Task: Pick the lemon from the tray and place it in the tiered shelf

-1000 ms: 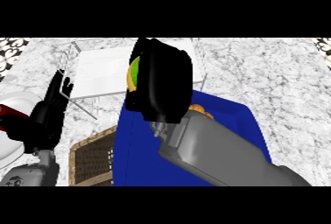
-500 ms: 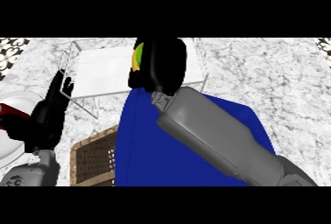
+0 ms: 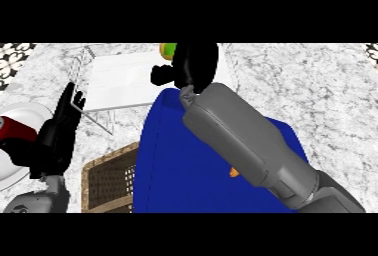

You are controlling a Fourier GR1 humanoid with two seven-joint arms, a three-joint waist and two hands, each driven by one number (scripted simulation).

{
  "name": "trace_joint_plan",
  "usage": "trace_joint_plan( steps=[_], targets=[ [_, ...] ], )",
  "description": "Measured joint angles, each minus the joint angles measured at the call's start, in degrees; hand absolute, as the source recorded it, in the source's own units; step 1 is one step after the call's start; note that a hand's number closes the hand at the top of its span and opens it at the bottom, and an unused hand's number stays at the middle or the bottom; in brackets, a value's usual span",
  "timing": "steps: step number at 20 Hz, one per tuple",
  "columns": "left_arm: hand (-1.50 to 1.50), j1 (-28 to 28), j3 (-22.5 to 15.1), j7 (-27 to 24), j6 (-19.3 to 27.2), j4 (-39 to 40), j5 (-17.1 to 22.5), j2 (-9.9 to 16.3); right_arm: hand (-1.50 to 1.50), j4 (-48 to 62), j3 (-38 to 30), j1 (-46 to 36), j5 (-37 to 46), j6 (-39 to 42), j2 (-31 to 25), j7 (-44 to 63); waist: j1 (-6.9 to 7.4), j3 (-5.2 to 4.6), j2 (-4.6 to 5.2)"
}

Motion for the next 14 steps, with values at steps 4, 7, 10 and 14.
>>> trace_joint_plan(
  steps=[4, 7, 10, 14],
  targets=[
    [0.0, -1.7, 0.8, 1.9, -0.6, 0.1, 0.7, 0.7, -1.5, 4.2, 2.0, -1.9, -6.3, -3.7, 0.0, -2.5, 0.18, 0.0, 0.06],
    [0.0, -2.1, 0.5, 2.0, -0.1, 0.3, 0.0, 0.3, -1.5, 5.7, 2.1, -3.7, -10.2, -5.9, 0.1, -5.0, 0.07, 0.01, 0.06],
    [0.0, -0.9, 0.5, 1.6, 0.0, -0.4, -0.2, 0.1, -1.5, 5.2, 2.7, -4.8, -12.8, -8.1, 0.0, -7.0, -0.25, 0.01, -0.08],
    [0.0, 0.4, 0.9, 1.4, 0.0, -1.2, -0.1, 0.1, -1.5, 3.9, 0.3, -5.1, -14.0, -11.7, 0.0, -10.1, -1.1, 0.02, -0.32]
  ],
)
